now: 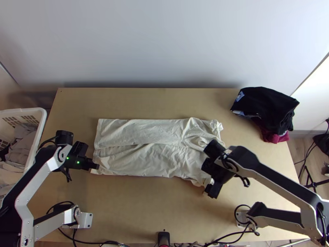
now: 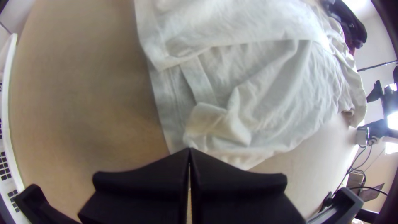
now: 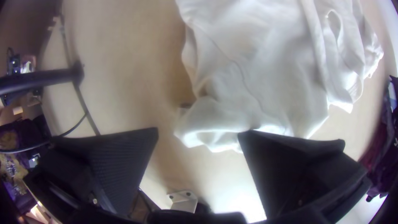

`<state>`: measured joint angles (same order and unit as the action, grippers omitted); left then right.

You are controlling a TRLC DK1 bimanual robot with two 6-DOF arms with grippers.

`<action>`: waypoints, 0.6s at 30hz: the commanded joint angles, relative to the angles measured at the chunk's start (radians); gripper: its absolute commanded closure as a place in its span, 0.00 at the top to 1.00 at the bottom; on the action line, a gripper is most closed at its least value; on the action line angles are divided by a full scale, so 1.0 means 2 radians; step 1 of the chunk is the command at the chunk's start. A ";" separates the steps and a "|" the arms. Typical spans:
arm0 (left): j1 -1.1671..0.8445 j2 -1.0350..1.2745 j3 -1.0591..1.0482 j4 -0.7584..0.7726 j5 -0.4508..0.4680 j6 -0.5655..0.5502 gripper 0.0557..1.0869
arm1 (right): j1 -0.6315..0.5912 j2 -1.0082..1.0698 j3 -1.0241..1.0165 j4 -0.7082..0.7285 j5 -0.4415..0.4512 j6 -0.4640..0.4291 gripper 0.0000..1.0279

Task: Fold the t-shirt

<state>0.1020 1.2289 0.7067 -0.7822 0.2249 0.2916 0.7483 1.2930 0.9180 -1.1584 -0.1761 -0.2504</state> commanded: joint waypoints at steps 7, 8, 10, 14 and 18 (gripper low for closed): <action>0.009 0.009 0.010 0.000 -0.003 0.008 0.03 | 0.008 0.037 -0.028 0.068 0.017 0.004 0.25; 0.009 0.011 0.012 0.000 -0.003 0.008 0.03 | 0.005 0.035 -0.026 0.070 0.018 0.004 0.19; 0.009 0.012 0.015 0.000 -0.002 0.008 0.03 | -0.004 0.028 -0.019 0.075 0.020 0.003 0.06; 0.007 0.015 0.021 0.000 -0.002 0.008 0.03 | -0.027 0.015 -0.004 0.077 0.021 0.002 0.03; 0.008 0.013 0.036 -0.005 -0.002 0.005 0.03 | -0.054 0.002 0.017 0.076 0.021 -0.003 0.03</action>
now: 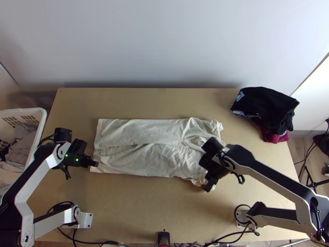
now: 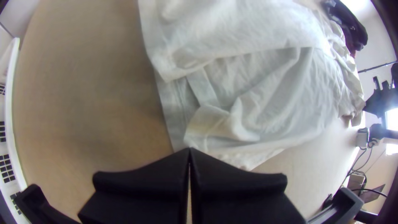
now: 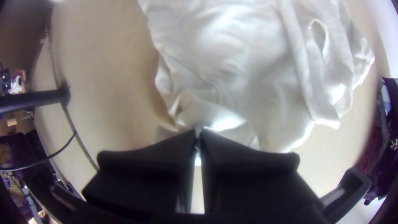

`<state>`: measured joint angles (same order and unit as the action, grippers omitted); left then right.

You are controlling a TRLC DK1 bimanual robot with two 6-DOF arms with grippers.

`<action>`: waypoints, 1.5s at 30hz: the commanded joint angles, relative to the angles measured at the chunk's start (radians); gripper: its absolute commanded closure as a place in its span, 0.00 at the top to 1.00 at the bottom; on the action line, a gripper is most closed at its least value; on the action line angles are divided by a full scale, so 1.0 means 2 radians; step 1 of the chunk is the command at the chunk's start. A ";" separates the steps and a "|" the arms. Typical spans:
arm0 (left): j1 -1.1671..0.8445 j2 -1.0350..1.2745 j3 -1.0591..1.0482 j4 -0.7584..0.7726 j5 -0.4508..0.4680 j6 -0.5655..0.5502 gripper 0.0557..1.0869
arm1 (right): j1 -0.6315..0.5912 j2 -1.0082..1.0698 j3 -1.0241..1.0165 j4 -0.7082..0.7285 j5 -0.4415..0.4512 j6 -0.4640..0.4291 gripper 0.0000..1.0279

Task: Fold the t-shirt

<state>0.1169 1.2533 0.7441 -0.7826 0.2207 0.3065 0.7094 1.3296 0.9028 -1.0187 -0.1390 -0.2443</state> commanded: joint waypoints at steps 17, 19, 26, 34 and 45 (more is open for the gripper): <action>0.029 -0.010 0.109 -0.008 0.001 -0.005 0.03 | -0.148 0.008 0.128 0.006 0.001 -0.043 0.03; 0.029 -0.011 0.118 -0.004 0.002 -0.011 0.03 | -0.154 0.017 0.144 0.006 0.001 -0.044 0.03; 0.024 -0.002 0.150 0.024 0.005 -0.025 0.03 | -0.166 0.050 0.187 0.006 0.002 -0.047 0.03; 0.024 0.042 0.188 0.038 0.003 -0.029 0.03 | -0.183 0.110 0.248 0.007 0.002 -0.048 0.03; 0.022 0.104 0.229 0.068 0.001 -0.035 0.03 | -0.204 0.203 0.341 0.007 0.002 -0.053 0.03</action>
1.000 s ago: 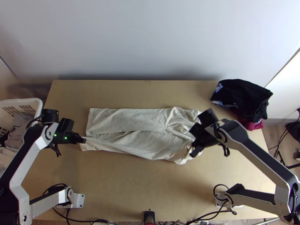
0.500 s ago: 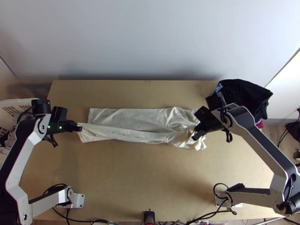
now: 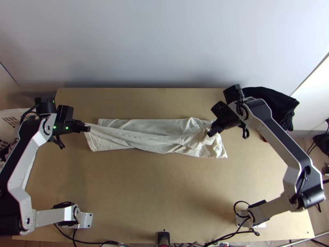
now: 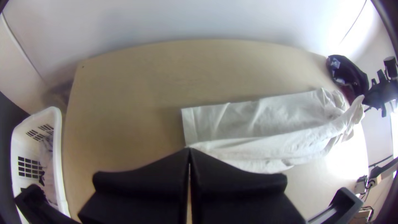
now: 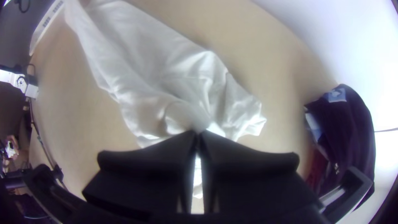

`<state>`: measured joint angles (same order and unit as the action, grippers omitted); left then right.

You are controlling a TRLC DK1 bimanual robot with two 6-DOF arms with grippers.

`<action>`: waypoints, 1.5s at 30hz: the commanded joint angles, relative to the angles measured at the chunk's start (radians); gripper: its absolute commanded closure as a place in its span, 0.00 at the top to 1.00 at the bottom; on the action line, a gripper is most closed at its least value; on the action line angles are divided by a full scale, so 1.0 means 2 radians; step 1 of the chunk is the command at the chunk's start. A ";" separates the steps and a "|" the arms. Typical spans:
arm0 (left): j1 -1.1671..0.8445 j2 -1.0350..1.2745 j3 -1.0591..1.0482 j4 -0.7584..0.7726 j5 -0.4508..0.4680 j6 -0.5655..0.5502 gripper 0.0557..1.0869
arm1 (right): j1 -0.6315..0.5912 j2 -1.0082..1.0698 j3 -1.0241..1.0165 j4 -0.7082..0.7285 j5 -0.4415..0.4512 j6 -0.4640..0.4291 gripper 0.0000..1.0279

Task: Fold the t-shirt

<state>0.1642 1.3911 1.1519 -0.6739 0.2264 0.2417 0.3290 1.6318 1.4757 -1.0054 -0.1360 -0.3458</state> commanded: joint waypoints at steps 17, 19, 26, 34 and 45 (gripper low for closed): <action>-0.005 0.106 0.055 0.042 -0.014 -0.007 0.03 | -0.036 0.177 0.199 -0.001 0.006 -0.009 0.03; -0.005 0.114 0.059 0.045 -0.015 -0.007 0.03 | -0.036 0.187 0.208 -0.001 0.008 -0.010 0.03; -0.009 0.140 0.082 0.055 -0.017 -0.010 0.03 | -0.048 0.210 0.215 -0.002 0.015 -0.017 0.03; -0.027 0.187 0.122 0.055 -0.028 -0.010 0.03 | -0.056 0.232 0.202 -0.006 0.017 -0.017 0.03; -0.032 0.236 0.153 0.059 -0.037 -0.010 0.03 | -0.063 0.255 0.209 -0.006 0.018 -0.017 0.03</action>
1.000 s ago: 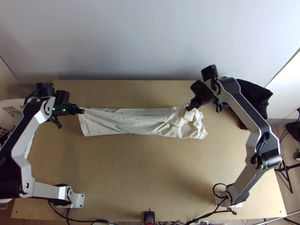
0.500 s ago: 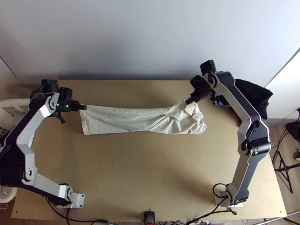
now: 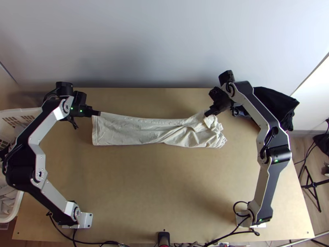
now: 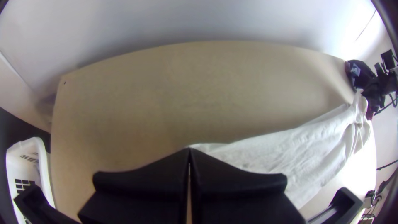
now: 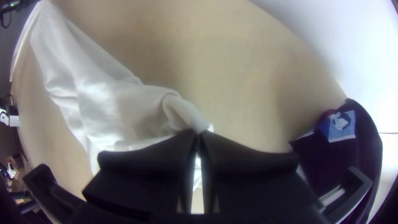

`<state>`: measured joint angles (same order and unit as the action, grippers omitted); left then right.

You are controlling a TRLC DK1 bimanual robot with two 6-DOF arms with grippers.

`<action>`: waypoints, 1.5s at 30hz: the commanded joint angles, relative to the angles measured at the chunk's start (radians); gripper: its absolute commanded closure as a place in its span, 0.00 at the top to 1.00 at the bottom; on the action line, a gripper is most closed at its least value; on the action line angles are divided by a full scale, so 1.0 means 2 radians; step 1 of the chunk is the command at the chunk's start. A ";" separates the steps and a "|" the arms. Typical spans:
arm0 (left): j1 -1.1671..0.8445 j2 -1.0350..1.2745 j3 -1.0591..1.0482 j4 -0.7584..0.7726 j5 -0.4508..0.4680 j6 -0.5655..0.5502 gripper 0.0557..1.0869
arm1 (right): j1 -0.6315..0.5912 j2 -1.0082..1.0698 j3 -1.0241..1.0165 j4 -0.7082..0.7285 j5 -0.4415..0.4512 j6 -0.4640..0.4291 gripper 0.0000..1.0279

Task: Fold the t-shirt

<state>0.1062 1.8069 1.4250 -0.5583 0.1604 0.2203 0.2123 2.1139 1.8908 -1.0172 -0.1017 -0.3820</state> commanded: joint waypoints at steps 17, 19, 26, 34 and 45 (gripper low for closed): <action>-0.012 0.042 0.003 0.008 -0.005 -0.014 0.38 | 0.000 0.010 -0.003 -0.002 0.000 0.014 0.53; -0.012 0.037 -0.002 0.006 -0.005 -0.016 0.47 | 0.000 0.003 -0.003 -0.002 0.000 0.022 0.93; -0.005 -0.008 -0.032 -0.030 -0.004 -0.028 0.84 | 0.013 -0.054 0.006 -0.007 -0.001 0.041 0.97; 0.004 -0.025 -0.057 -0.105 0.002 -0.044 0.95 | 0.077 -0.114 -0.010 -0.036 -0.004 0.056 0.97; -0.022 -0.008 -0.051 -0.098 0.002 -0.060 0.95 | 0.119 -0.140 -0.089 -0.027 -0.004 0.066 0.97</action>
<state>0.0898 1.7714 1.3190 -0.7528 0.1642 0.1192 0.4057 1.8694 1.7855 -1.0813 -0.1097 -0.2619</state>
